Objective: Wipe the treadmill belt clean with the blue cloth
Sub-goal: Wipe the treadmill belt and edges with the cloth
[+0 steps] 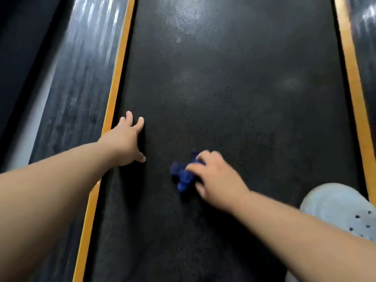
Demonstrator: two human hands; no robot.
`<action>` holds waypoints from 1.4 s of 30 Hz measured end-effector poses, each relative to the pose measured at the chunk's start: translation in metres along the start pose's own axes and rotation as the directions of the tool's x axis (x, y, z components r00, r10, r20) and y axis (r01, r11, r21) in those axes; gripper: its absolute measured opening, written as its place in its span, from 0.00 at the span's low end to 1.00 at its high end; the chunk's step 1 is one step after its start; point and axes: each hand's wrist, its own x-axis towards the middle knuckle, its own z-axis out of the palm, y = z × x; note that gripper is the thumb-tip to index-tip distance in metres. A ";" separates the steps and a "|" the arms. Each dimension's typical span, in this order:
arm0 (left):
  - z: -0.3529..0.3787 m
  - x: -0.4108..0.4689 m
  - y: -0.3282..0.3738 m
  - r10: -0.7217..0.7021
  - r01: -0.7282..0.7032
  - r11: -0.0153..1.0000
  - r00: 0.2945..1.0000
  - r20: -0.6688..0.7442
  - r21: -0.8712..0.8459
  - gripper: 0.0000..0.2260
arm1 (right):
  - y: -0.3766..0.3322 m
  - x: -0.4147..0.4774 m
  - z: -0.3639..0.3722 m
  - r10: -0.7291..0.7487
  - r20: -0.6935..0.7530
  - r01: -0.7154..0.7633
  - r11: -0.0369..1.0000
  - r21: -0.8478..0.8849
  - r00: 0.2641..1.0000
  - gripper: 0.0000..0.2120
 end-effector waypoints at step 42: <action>0.000 0.015 0.073 0.165 -0.164 0.986 0.985 0.050 -0.025 0.49 | 0.118 0.128 -0.097 0.504 -0.311 -0.561 0.818 -0.128 0.806 0.17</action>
